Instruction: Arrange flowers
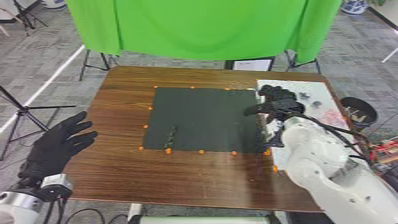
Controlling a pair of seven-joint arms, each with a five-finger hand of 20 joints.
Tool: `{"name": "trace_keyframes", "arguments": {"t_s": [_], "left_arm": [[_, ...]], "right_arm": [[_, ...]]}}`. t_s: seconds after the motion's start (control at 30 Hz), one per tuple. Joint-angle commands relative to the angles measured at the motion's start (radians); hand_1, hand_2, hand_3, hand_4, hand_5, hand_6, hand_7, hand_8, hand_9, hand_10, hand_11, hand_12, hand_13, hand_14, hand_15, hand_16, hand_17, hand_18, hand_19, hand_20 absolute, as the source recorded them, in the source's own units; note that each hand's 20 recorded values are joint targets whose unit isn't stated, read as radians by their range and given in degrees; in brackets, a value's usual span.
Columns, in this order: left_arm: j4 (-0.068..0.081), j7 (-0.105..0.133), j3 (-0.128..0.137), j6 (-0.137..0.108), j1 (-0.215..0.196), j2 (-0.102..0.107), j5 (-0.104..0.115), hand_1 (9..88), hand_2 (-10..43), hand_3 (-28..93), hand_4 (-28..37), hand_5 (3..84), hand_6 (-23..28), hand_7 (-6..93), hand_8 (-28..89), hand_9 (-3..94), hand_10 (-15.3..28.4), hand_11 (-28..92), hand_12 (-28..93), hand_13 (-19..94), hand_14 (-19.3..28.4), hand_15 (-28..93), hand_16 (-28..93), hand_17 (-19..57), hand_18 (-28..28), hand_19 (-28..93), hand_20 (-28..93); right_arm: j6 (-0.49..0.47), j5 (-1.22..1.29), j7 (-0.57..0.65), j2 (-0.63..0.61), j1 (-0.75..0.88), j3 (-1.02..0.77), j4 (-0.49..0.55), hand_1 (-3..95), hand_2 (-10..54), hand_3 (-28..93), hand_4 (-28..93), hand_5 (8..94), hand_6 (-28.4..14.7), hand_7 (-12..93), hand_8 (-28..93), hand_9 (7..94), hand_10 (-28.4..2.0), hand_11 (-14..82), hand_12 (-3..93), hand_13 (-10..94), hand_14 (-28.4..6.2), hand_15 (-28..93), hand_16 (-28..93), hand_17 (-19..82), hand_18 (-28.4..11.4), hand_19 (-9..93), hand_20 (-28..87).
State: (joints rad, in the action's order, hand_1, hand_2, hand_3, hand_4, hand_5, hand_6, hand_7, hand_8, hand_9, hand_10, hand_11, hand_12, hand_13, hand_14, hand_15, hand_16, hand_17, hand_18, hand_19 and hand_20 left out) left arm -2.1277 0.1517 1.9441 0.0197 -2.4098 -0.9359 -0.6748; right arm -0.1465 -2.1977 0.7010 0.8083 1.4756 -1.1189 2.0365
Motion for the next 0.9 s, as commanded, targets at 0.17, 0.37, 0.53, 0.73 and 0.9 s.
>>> {"name": "trace_keyframes", "arguments": {"t_s": [0.17,0.37,0.53,0.73,0.9], "left_arm": [[-0.01,0.003,0.009,-0.004,-0.024,-0.019,-0.011,22.6,-4.9,71,-28.3,30.7,5.0,17.8,-10,26.4,13.1,23,18,20,17.7,45,-3,-9.4,22.4,40,9],[-0.008,-0.001,0.011,0.0,-0.019,-0.016,-0.011,22.7,-4.9,71,-28.2,30.7,5.0,17.8,-10,26.3,13.0,23,18,20,17.7,45,-3,-9.4,22.4,40,9],[-0.008,-0.005,0.013,0.0,-0.02,-0.019,-0.012,22.7,-4.9,71,-28.3,30.7,5.0,17.6,-10,26.4,13.1,23,18,20,17.7,45,-4,-9.4,22.4,40,9],[-0.01,-0.003,0.015,0.0,-0.023,-0.023,-0.013,22.7,-4.8,71,-28.3,30.7,5.0,17.6,-10,26.4,13.1,23,18,20,17.7,45,-3,-9.4,22.4,41,9],[-0.008,-0.005,0.014,0.001,-0.021,-0.023,-0.013,22.6,-4.9,71,-28.3,30.7,5.0,17.7,-10,26.4,13.1,23,18,20,17.7,45,-4,-9.4,22.4,41,9]], "right_arm": [[-0.11,0.005,0.161,-0.158,0.352,-0.353,0.049,12.8,-9.5,83,-28,34.8,-11.2,24,-9,44.2,-17.6,21.0,23.7,48,-14.2,73,24,17,-24.6,69,43],[-0.144,0.018,0.213,-0.16,0.449,-0.436,0.054,12.7,-9.5,83,-28,39.8,-10.9,28,-10,48.9,-16.6,36.7,29.0,50,-13.9,73,26,17,-24.5,69,43],[-0.173,0.013,0.233,-0.155,0.496,-0.473,0.041,12.8,-9.5,82,-28,47.5,-8.9,32,-11,54.6,-15.0,47.1,34.0,55,-12.6,72,28,18,-24.1,69,42],[-0.181,0.003,0.248,-0.153,0.53,-0.495,0.025,12.8,-9.5,82,-28,52.2,-7.3,34,-11,58.9,-14.2,50.3,35.7,58,-12.2,72,28,19,-23.2,70,42],[-0.178,0.0,0.253,-0.152,0.539,-0.492,0.006,14.0,-9.5,83,-28,54.5,-5.9,36,-12,61.6,-13.3,51.3,36.5,61,-11.3,73,29,20,-23.0,70,42]]}}
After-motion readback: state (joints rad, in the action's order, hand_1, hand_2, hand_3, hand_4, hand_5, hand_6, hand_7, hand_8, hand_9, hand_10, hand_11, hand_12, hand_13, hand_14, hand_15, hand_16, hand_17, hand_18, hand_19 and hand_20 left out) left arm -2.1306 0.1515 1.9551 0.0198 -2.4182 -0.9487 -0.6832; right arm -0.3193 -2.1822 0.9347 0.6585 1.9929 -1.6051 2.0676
